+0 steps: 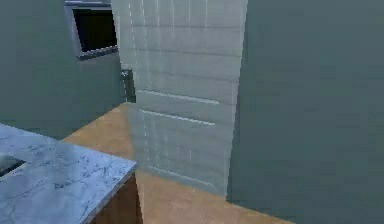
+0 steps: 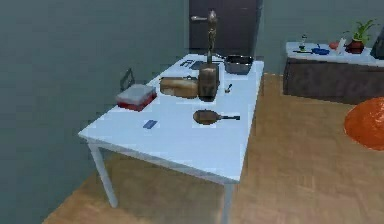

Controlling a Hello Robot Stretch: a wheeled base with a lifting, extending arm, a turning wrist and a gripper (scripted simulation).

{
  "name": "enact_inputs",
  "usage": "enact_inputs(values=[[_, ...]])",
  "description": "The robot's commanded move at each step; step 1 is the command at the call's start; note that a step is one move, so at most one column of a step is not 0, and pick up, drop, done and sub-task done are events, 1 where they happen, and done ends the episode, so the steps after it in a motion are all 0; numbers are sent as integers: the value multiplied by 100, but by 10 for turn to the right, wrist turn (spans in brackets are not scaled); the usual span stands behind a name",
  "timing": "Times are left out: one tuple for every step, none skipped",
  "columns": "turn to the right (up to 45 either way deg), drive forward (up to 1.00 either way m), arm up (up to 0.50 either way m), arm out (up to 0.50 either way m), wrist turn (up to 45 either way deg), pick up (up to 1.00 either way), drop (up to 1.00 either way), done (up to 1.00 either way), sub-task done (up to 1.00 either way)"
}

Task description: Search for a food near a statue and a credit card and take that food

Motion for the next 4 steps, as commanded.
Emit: enact_inputs(values=[[450, 0, 0, 0, 0, 0, 0, 0, 0], [450, 0, 0, 0, 0, 0, 0, 0, 0], [270, 0, 0, 0, 0, 0, 0, 0, 0], [0, 10, 0, 0, 0, 0, 0, 0, 0]])
